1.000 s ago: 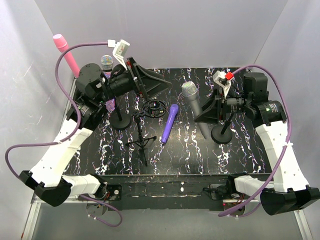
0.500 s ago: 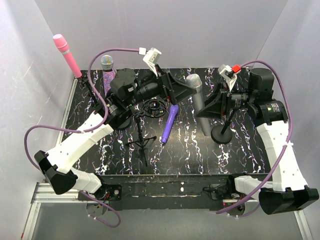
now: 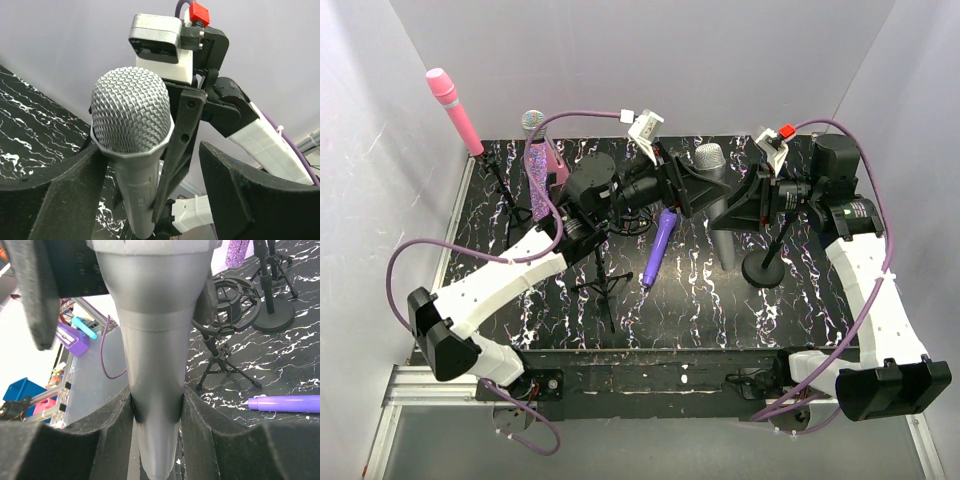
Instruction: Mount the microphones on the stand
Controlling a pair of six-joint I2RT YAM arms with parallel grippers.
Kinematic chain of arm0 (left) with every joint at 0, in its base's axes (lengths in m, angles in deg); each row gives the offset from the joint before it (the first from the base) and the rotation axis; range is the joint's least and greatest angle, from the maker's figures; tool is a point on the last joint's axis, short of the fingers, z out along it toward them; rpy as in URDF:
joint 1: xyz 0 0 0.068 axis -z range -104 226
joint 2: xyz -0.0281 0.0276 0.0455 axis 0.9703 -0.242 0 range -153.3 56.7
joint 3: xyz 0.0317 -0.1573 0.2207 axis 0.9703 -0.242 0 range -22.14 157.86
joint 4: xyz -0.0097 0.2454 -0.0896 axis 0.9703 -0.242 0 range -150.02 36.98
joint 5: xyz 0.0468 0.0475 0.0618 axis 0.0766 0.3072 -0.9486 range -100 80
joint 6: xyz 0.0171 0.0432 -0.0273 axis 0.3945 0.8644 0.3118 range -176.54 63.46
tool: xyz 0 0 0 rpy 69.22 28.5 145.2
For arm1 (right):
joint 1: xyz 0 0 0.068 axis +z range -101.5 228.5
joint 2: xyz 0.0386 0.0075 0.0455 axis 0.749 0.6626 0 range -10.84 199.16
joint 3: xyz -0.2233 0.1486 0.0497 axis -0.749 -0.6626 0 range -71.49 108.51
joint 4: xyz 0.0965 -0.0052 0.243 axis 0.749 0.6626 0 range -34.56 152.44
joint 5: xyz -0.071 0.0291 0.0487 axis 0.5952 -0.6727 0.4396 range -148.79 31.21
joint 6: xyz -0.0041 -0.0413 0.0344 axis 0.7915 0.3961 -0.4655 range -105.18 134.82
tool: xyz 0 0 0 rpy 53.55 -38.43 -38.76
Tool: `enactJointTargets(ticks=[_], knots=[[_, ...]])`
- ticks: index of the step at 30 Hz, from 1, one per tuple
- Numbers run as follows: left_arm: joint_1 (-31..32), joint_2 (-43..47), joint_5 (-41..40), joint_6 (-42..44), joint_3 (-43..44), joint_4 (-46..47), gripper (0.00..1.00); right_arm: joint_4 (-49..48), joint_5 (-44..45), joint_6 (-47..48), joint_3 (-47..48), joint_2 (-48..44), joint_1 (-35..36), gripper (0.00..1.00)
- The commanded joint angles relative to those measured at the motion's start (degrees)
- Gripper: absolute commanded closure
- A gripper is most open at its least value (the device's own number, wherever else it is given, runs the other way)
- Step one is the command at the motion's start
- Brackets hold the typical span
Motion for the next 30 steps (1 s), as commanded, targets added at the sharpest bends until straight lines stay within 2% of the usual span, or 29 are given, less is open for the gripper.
enactJointTargets(ticks=[1,3,6,7,8,9,10,12,14,15,20,23,26,30], knots=[[0.3,-1.6,0.1,-1.3,-0.3,5.2,0.33,-4.2,-1.8,-2.3,-0.4,-0.9,-0.1,0.99],[0.6,-2.1,0.5,-2.0,-0.8,5.8,0.37,-4.1,-1.9,-2.3,-0.4,-1.0,-0.1,0.99],[0.6,-2.4,1.0,-2.4,-1.2,6.0,0.49,-4.2,-2.1,-2.3,-0.8,-1.0,-0.1,0.99],[0.6,-2.5,1.3,-2.3,-1.2,6.2,0.59,-4.2,-2.0,-2.2,-1.1,-1.2,-0.1,0.99],[0.6,-2.4,1.2,-2.2,-1.2,6.0,0.82,-4.3,-2.0,-2.2,-1.2,-1.4,-0.1,0.99],[0.6,-2.2,1.0,-1.8,-1.0,5.7,0.93,-4.2,-1.7,-2.1,-1.5,-1.7,-0.1,0.99],[0.6,-1.7,1.0,-1.0,-0.8,4.9,1.00,-4.1,-1.8,-2.1,-1.8,-1.7,-0.1,0.84],[0.6,0.5,-0.2,0.9,-0.3,2.5,1.00,-1.9,-0.8,0.1,-1.8,-2.6,-0.1,0.45],[0.6,4.0,-1.7,3.0,-0.3,-1.1,1.00,3.4,1.7,5.2,-1.5,-3.8,-0.2,0.24],[0.6,5.5,-2.4,4.3,-0.2,-2.8,1.00,5.3,2.7,7.4,-1.4,-4.3,0.0,0.18],[0.6,13.7,-4.9,8.2,2.1,-15.9,1.00,18.1,8.9,23.5,-1.7,-7.5,-0.1,0.14],[0.6,16.8,-9.9,13.4,5.6,-24.2,1.00,21.6,13.2,30.1,-4.7,-10.4,-0.1,0.12],[0.6,16.9,-16.3,19.2,10.5,-30.2,1.00,23.1,14.3,34.1,-9.5,-13.0,-0.2,0.11],[0.6,13.5,-24.4,26.4,16.5,-33.2,1.00,23.9,15.2,36.9,-14.7,-15.4,-0.2,0.10]])
